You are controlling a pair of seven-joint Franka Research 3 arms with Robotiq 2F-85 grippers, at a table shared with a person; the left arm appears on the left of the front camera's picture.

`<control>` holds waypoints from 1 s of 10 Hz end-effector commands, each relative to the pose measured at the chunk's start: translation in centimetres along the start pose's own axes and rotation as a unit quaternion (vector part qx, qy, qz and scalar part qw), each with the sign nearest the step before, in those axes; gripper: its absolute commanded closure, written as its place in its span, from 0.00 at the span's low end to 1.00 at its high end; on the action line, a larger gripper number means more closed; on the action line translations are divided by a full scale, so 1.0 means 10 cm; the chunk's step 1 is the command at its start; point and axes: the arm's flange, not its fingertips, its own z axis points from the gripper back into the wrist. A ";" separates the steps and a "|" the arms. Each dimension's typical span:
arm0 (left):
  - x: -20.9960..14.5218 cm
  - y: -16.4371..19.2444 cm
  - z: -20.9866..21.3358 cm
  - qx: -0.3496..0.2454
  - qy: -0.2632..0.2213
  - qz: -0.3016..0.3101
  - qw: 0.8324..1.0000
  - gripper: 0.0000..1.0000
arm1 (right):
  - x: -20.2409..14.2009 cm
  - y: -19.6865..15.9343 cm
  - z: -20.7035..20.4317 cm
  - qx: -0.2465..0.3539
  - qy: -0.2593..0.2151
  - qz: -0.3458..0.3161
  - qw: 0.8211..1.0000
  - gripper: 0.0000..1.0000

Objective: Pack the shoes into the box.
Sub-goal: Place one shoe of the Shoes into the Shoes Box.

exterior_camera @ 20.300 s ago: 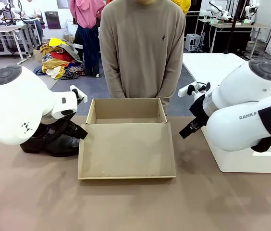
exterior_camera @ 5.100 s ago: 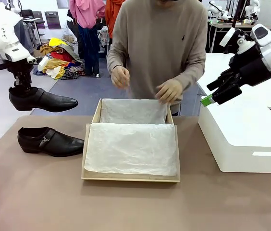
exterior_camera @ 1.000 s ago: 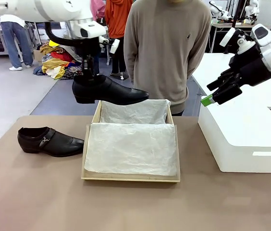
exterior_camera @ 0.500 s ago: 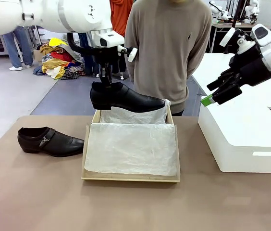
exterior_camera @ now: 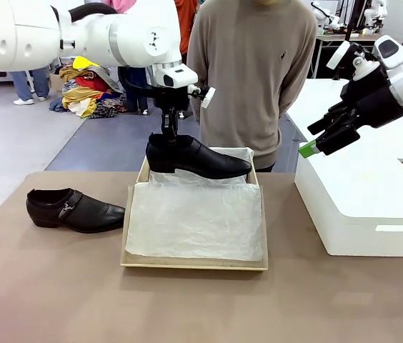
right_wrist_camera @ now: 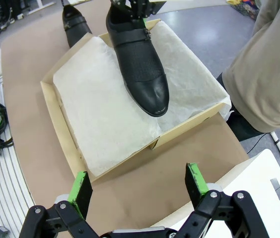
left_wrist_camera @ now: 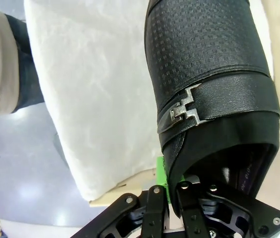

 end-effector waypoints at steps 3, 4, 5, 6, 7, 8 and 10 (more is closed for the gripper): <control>0.02 0.27 -0.04 0.001 0.010 0.014 1.000 1.00 | 0.00 -0.02 -0.01 0.006 -0.010 0.006 1.000 0.00; 0.01 0.32 -0.06 0.002 0.011 0.017 1.000 1.00 | 0.00 -0.02 -0.01 0.006 -0.010 0.006 1.000 0.00; 0.02 0.38 -0.09 0.001 0.010 0.018 1.000 1.00 | 0.00 -0.02 -0.01 0.006 -0.010 0.006 1.000 0.00; 0.01 0.45 -0.12 -0.001 0.014 0.025 1.000 1.00 | 0.00 -0.02 -0.01 0.006 -0.010 0.006 1.000 0.00; 0.00 0.50 -0.14 -0.001 0.020 0.025 1.000 1.00 | 0.00 -0.02 -0.01 0.006 -0.010 0.006 1.000 0.00; -0.02 0.54 -0.17 0.001 0.023 0.026 0.999 1.00 | 0.00 -0.02 -0.01 0.006 -0.010 0.006 1.000 0.00; -0.07 0.60 -0.26 0.007 0.028 0.028 0.999 1.00 | 0.00 -0.02 -0.01 0.006 -0.010 0.006 1.000 0.00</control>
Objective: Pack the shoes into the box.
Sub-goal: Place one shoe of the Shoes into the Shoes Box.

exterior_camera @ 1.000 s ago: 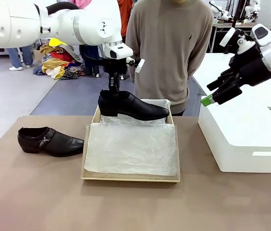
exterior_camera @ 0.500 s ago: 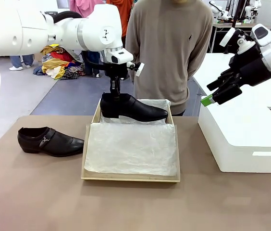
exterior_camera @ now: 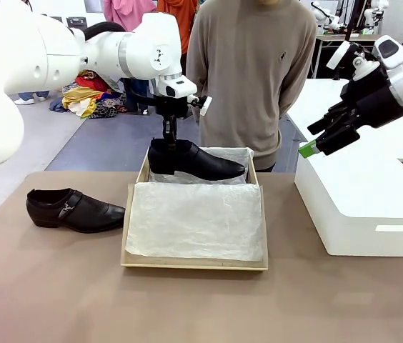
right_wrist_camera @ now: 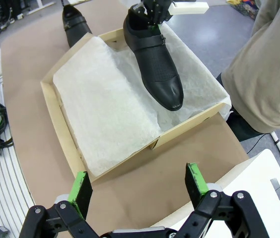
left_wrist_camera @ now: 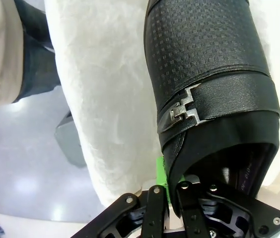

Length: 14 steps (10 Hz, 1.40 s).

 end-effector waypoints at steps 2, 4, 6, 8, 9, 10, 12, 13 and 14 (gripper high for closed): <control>0.03 0.15 0.00 0.000 0.008 0.022 1.000 1.00 | 0.00 -0.02 -0.01 0.006 -0.010 0.006 1.000 0.00; 0.05 0.15 -0.11 0.000 0.008 0.017 1.000 1.00 | 0.00 -0.02 -0.01 0.006 -0.010 0.006 1.000 0.00; 0.05 0.13 -0.22 -0.010 0.005 0.030 0.999 1.00 | 0.00 -0.02 -0.01 0.006 -0.010 0.006 1.000 0.00; 0.08 0.11 -0.33 -0.008 0.002 0.024 1.000 1.00 | 0.00 -0.02 -0.01 0.006 -0.010 0.006 1.000 0.00; 0.08 0.11 -0.36 -0.005 -0.001 0.015 1.000 1.00 | 0.00 -0.02 -0.01 0.006 -0.010 0.006 1.000 0.00; 0.07 0.10 -0.39 -0.007 0.001 0.022 1.000 1.00 | 0.00 -0.02 -0.01 0.006 -0.010 0.006 1.000 0.00; 0.06 0.08 -0.43 -0.008 0.001 0.026 1.000 1.00 | 0.00 -0.02 -0.01 0.006 -0.010 0.006 1.000 0.00; 0.06 0.08 -0.44 -0.008 0.001 0.026 1.000 1.00 | 0.00 -0.02 -0.01 0.006 -0.010 0.006 1.000 0.00; 0.06 0.08 -0.43 -0.006 0.002 0.026 1.000 1.00 | 0.00 -0.02 -0.01 0.006 -0.010 0.006 1.000 0.00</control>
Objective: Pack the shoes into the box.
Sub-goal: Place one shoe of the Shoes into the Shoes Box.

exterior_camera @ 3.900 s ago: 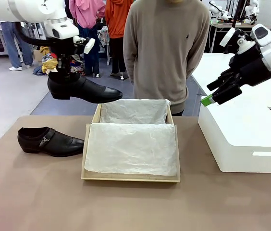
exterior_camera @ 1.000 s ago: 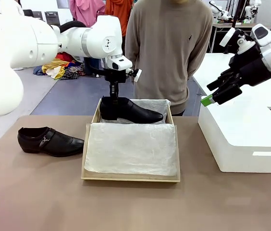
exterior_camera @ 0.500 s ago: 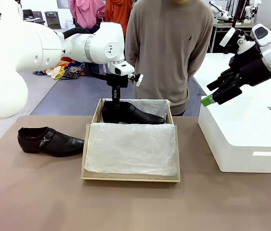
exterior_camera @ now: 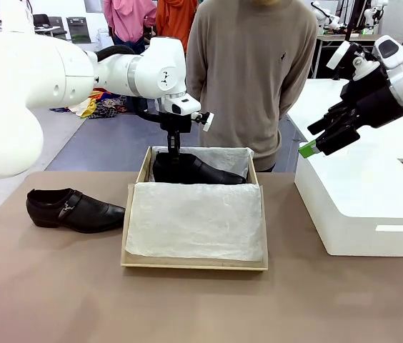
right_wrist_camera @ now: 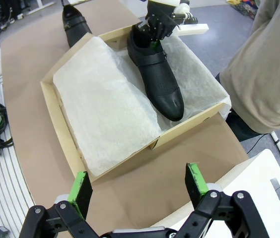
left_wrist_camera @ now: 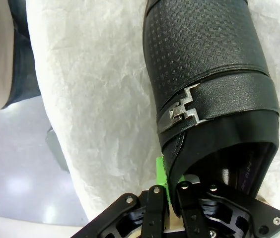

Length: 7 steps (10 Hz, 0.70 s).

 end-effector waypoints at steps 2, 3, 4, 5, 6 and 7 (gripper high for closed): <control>-0.03 -0.05 0.07 0.007 0.001 0.008 1.000 0.72 | 0.00 -0.02 -0.01 0.006 -0.010 0.006 1.000 0.00; -0.04 -0.06 0.12 0.010 0.002 0.008 1.000 0.53 | 0.00 -0.02 -0.01 0.006 -0.010 0.006 1.000 0.00; -0.05 -0.07 0.16 0.013 0.006 0.011 1.000 0.33 | 0.00 -0.02 -0.01 0.006 -0.010 0.006 1.000 0.00; -0.07 -0.08 0.22 0.012 0.008 0.017 1.000 0.14 | 0.00 -0.02 -0.01 0.006 -0.010 0.006 1.000 0.00; -0.08 -0.09 0.29 0.012 0.007 0.021 1.000 0.00 | 0.00 -0.02 -0.01 0.006 -0.010 0.006 1.000 0.00; -0.12 -0.10 0.39 0.010 0.007 0.025 1.000 0.00 | 0.00 -0.02 -0.01 0.006 -0.010 0.006 1.000 0.00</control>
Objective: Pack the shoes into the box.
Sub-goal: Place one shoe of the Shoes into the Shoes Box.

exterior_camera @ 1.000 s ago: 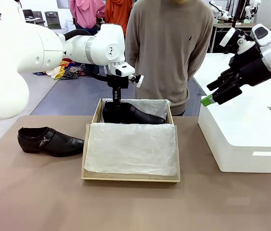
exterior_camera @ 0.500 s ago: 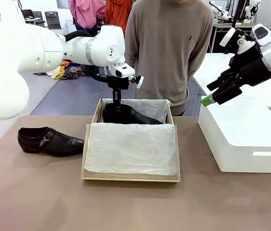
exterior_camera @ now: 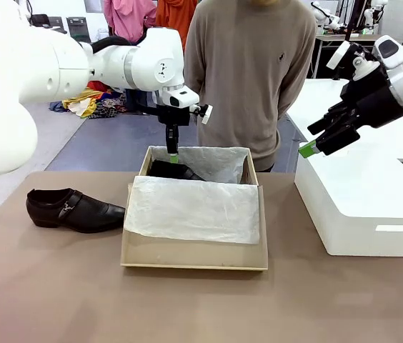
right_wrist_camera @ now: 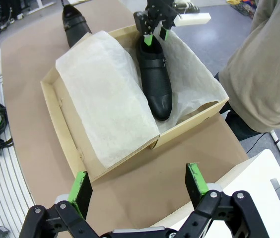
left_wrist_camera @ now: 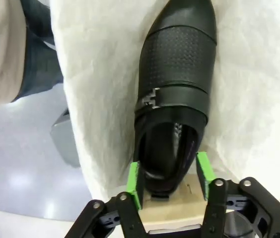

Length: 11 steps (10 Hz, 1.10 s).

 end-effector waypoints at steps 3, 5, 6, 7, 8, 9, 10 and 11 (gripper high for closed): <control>-0.29 -0.10 0.45 -0.021 0.013 0.034 0.999 0.00 | 0.00 -0.02 -0.01 0.006 -0.010 0.006 1.000 0.00; -0.53 -0.15 0.68 -0.017 0.007 0.037 0.999 0.00 | 0.00 -0.02 -0.01 0.006 -0.010 0.006 1.000 0.00; -0.62 -0.18 0.80 -0.012 -0.002 0.026 1.000 0.00 | 0.00 -0.02 -0.01 0.006 -0.010 0.006 1.000 0.00; -0.45 -0.09 0.60 -0.012 0.015 0.034 0.999 0.00 | 0.00 -0.02 -0.01 0.006 -0.010 0.006 1.000 0.00; -0.45 -0.09 0.60 -0.012 0.015 0.034 0.999 0.00 | 0.00 -0.02 -0.01 0.006 -0.010 0.006 1.000 0.00; -0.45 -0.09 0.60 -0.012 0.015 0.034 0.999 0.00 | 0.00 -0.02 -0.01 0.006 -0.010 0.006 1.000 0.00; -0.45 -0.09 0.60 -0.012 0.015 0.034 0.999 0.00 | 0.00 -0.02 -0.01 0.006 -0.010 0.006 1.000 0.00; -0.45 -0.09 0.60 -0.012 0.015 0.034 0.999 0.00 | 0.00 -0.02 -0.01 0.006 -0.010 0.006 1.000 0.00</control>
